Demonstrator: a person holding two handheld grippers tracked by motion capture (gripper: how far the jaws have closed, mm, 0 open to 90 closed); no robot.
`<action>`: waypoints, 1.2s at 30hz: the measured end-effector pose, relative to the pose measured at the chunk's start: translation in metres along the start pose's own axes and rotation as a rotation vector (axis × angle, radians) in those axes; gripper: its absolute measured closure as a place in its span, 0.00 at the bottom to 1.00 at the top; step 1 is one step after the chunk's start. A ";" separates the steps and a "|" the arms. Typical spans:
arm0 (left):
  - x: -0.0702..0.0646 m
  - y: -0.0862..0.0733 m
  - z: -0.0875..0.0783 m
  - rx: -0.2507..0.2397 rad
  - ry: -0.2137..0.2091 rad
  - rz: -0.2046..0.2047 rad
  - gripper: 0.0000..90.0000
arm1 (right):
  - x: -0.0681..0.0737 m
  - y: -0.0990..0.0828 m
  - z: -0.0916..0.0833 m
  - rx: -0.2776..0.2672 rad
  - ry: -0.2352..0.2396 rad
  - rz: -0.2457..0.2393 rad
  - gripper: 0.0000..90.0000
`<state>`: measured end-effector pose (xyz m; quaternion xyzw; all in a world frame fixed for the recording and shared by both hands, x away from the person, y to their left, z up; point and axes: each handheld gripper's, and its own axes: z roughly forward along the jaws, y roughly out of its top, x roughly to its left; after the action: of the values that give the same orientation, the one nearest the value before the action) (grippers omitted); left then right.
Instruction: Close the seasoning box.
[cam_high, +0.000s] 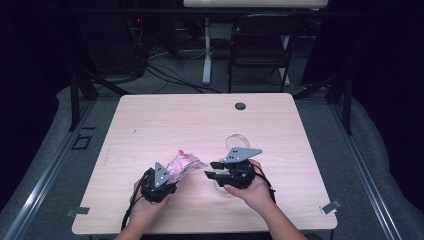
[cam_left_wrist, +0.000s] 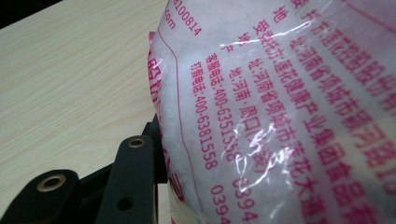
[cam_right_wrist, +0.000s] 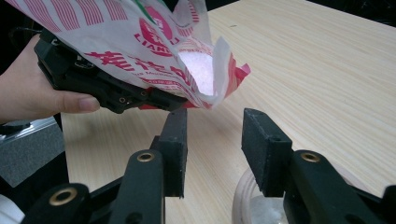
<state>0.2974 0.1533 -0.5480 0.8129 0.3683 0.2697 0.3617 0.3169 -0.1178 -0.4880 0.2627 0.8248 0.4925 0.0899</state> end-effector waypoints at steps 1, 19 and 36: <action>0.000 0.000 0.000 -0.001 0.001 0.003 0.66 | -0.001 0.000 -0.001 -0.001 -0.002 0.001 0.68; 0.015 0.005 -0.003 -0.001 0.054 -0.006 0.66 | -0.008 -0.002 -0.011 -0.016 -0.009 0.014 0.67; 0.018 0.030 0.009 0.021 0.088 0.071 0.66 | -0.012 0.012 -0.028 -0.015 -0.034 -0.057 0.65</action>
<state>0.3261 0.1495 -0.5263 0.8167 0.3574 0.3138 0.3267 0.3195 -0.1404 -0.4653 0.2467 0.8266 0.4915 0.1196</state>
